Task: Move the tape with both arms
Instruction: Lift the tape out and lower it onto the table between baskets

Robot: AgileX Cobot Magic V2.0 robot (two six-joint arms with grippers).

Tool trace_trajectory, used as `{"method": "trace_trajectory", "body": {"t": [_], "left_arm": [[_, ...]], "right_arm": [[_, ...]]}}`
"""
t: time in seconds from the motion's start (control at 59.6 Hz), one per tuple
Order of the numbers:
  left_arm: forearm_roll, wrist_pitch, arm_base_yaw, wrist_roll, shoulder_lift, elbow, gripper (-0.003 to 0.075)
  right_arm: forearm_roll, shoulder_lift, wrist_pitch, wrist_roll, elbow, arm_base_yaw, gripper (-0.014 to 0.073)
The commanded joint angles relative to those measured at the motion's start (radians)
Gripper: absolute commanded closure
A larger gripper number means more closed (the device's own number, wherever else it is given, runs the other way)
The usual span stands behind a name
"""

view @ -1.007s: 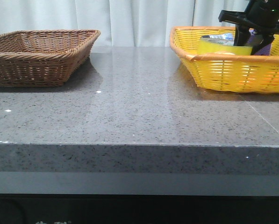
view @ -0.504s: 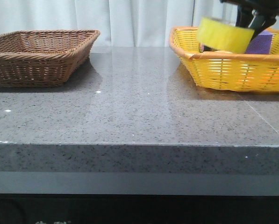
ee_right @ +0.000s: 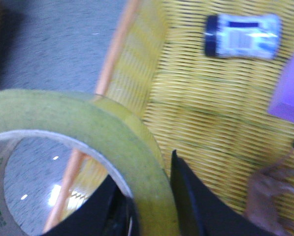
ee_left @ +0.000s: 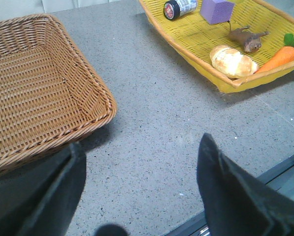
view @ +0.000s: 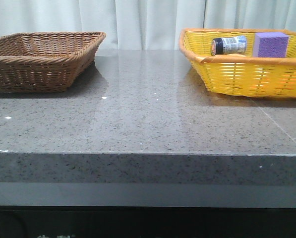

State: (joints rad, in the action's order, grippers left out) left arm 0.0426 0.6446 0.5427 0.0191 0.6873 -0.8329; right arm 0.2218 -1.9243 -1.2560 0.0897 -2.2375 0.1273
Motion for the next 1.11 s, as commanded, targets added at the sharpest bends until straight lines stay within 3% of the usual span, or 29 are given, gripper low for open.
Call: {"method": "trace_trajectory", "body": {"t": [0.0,0.52,0.739,1.091], "left_arm": [[0.008,-0.074,0.007,-0.002,0.001,-0.035,0.0239],[0.008,-0.074,0.007,-0.002,0.001,-0.035,0.0239],[0.008,-0.074,0.007,-0.002,0.001,-0.035,0.0239],[0.008,-0.074,0.007,-0.002,0.001,-0.035,0.0239]], "right_arm": [[0.033,0.083,0.044,0.071,-0.010,0.047,0.0537],[0.035,0.000,0.088,0.428,-0.006,0.343,0.0537],[0.023,-0.082,0.077,0.531,-0.003,0.377,0.0537],[-0.030,-0.192,0.042,0.549,-0.002,0.377,0.0537]]}}
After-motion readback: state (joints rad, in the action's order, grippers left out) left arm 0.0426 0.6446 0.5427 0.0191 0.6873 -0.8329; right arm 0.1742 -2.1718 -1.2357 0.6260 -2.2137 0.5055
